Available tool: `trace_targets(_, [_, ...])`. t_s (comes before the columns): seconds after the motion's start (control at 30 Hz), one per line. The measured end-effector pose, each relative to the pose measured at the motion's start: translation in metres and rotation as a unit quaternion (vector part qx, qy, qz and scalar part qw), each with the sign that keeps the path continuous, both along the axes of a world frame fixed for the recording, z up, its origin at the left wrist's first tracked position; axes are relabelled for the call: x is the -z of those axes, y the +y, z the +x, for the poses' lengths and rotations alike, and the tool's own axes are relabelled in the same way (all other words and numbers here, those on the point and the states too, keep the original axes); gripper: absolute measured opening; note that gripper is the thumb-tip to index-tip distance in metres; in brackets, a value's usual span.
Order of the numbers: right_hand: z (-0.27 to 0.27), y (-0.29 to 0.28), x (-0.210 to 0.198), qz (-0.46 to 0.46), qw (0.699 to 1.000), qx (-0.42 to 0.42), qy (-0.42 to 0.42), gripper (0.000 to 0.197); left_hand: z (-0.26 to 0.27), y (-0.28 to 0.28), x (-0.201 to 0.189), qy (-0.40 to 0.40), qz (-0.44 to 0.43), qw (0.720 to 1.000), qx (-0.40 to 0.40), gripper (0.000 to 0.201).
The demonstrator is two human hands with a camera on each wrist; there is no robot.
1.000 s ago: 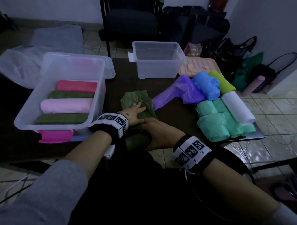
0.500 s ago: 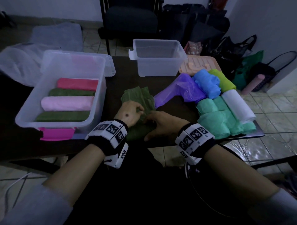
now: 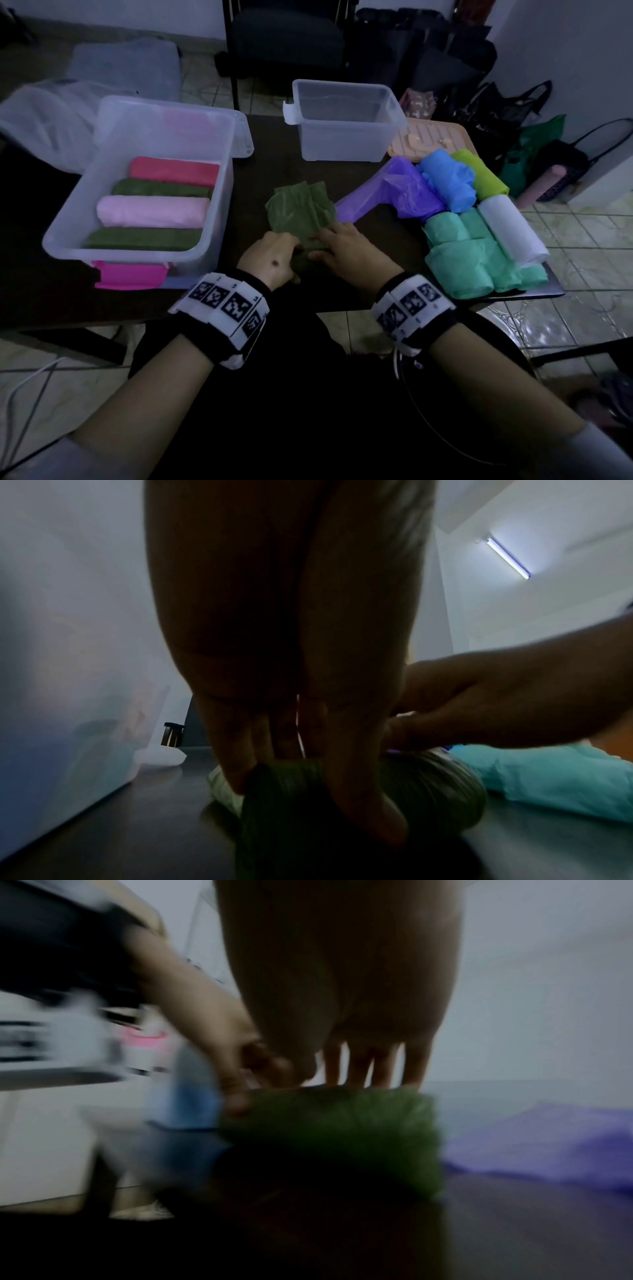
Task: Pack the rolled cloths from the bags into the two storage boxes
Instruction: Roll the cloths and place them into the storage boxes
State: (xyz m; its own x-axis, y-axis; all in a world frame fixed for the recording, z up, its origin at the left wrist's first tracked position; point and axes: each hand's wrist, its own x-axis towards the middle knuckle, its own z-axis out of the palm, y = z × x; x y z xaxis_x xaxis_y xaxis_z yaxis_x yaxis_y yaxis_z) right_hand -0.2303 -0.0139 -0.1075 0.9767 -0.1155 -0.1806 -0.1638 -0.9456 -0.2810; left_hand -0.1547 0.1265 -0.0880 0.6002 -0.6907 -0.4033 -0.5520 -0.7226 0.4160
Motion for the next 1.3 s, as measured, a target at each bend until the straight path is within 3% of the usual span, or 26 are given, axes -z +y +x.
trace_targets(0.07, [-0.011,0.019,0.008,-0.084,0.993,0.028,-0.078,0.037,0.002,-0.001,-0.001,-0.005,0.016,1.0,0.007,0.04])
trace_targets(0.17, [-0.031,0.043,0.023,-0.107,0.981,0.042,-0.157,0.041,0.007,-0.002,0.0,0.001,0.039,0.999,0.019,0.041])
trace_targets(0.27, [-0.038,0.048,0.036,-0.133,0.984,0.015,-0.116,0.054,0.011,-0.001,-0.003,0.019,0.071,0.997,0.04,0.047])
trace_targets(0.43, [-0.028,0.037,0.028,-0.11,0.988,-0.012,-0.106,0.044,0.014,0.002,-0.008,0.026,0.063,0.996,0.054,0.044])
trace_targets(0.6, [-0.003,0.018,0.001,-0.044,0.996,-0.029,0.067,0.05,0.004,0.003,-0.002,-0.056,-0.023,0.998,0.027,0.038])
trace_targets(0.73, [0.013,0.012,-0.005,0.02,0.991,-0.003,0.134,0.055,-0.002,0.006,0.005,-0.069,-0.037,0.996,0.045,0.047])
trace_targets(0.87, [0.013,0.015,0.0,-0.021,0.993,-0.012,0.113,0.065,-0.003,0.008,0.01,-0.128,-0.036,0.99,0.05,0.043])
trace_targets(1.0, [0.005,0.02,0.004,-0.046,0.994,-0.027,0.096,0.066,0.003,0.006,0.005,-0.084,0.018,0.995,0.051,0.043])
trace_targets(1.1, [-0.008,0.032,0.006,-0.091,0.995,-0.032,0.008,0.07,0.006,0.006,0.0,-0.054,0.065,0.995,0.05,0.039])
trace_targets(1.2, [-0.015,0.041,0.007,-0.065,0.997,-0.036,-0.028,0.055,0.01,0.007,0.0,-0.017,0.075,0.996,0.044,0.034])
trace_targets(1.3, [-0.008,0.034,0.003,0.003,1.0,-0.025,0.018,0.055,0.011,0.008,0.001,-0.022,0.049,0.998,0.038,0.041])
